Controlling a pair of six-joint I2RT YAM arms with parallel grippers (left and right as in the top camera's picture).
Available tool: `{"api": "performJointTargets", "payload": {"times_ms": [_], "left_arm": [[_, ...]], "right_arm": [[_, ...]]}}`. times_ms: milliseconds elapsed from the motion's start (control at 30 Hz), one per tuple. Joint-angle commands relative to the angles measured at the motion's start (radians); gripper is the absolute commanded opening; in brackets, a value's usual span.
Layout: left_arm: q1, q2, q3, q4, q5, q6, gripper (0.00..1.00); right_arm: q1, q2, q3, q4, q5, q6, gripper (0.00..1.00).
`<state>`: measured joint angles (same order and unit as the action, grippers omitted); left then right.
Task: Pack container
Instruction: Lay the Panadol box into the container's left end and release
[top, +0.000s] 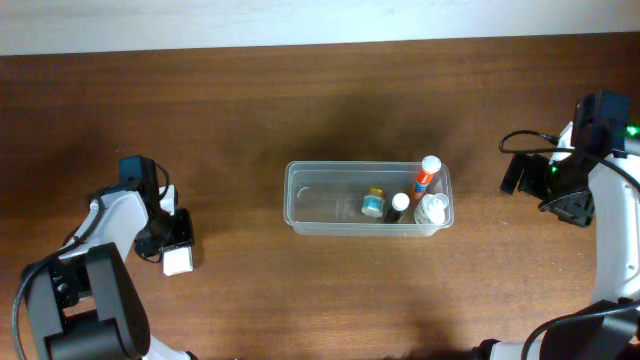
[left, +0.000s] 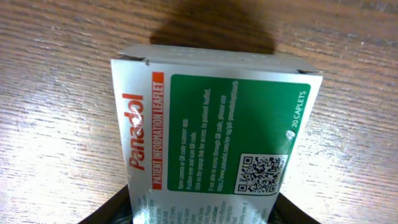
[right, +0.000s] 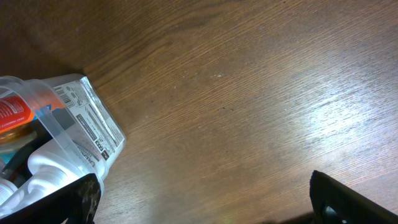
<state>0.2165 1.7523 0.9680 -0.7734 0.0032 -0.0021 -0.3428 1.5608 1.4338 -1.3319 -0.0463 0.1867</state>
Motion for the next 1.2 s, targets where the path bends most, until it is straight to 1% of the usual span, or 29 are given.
{"api": "performJointTargets", "payload": {"times_ms": [0, 33, 100, 200, 333, 433, 500, 533, 567, 700, 867, 933, 1033, 1167], "left_arm": [[0.002, 0.013, 0.006, -0.006, 0.001, 0.006, 0.47], [0.002, 0.013, 0.011, -0.013, 0.002, 0.005, 0.44], [0.0, 0.01, 0.04, -0.037, 0.006, -0.012, 0.43], [-0.021, -0.012, 0.099, -0.08, 0.021, -0.013, 0.36], [-0.097, -0.08, 0.224, -0.129, 0.035, -0.012, 0.36], [-0.173, -0.143, 0.324, -0.131, 0.035, -0.003, 0.35], [-0.238, -0.18, 0.386, -0.121, 0.035, 0.028, 0.36], [-0.308, -0.203, 0.436, -0.103, 0.035, 0.082, 0.36], [-0.353, -0.211, 0.457, -0.087, 0.035, 0.111, 0.36], [-0.529, -0.215, 0.476, -0.014, 0.035, 0.223, 0.36], [-0.714, -0.163, 0.476, 0.056, 0.035, 0.304, 0.37], [-0.766, -0.122, 0.476, 0.08, 0.035, 0.312, 0.37], [-0.824, -0.047, 0.476, 0.089, 0.035, 0.338, 0.37], [-0.858, 0.059, 0.476, 0.089, 0.035, 0.359, 0.37]], "right_arm": [[-0.005, 0.004, 0.0, 0.0, -0.006, 0.002, 1.0], [-0.005, 0.004, 0.0, -0.001, -0.006, 0.002, 1.0], [-0.005, 0.004, 0.0, -0.003, -0.006, 0.002, 1.0], [-0.005, 0.004, 0.0, -0.005, -0.006, 0.002, 1.0], [-0.005, 0.004, 0.0, -0.005, -0.006, 0.002, 1.0], [-0.005, 0.004, 0.0, -0.004, -0.006, 0.002, 1.0], [-0.005, 0.004, 0.0, -0.004, -0.006, 0.002, 1.0], [-0.005, 0.004, 0.0, -0.004, -0.006, 0.002, 1.0], [-0.005, 0.004, 0.0, -0.004, -0.006, 0.002, 1.0], [-0.005, 0.004, 0.0, -0.004, -0.006, 0.002, 0.99], [-0.005, 0.004, 0.0, -0.004, -0.006, 0.002, 1.0], [-0.005, 0.004, 0.0, -0.004, -0.006, 0.002, 1.0], [-0.005, 0.004, 0.0, -0.004, -0.006, 0.002, 1.0], [-0.005, 0.004, 0.0, -0.004, -0.006, 0.002, 1.0]]}}
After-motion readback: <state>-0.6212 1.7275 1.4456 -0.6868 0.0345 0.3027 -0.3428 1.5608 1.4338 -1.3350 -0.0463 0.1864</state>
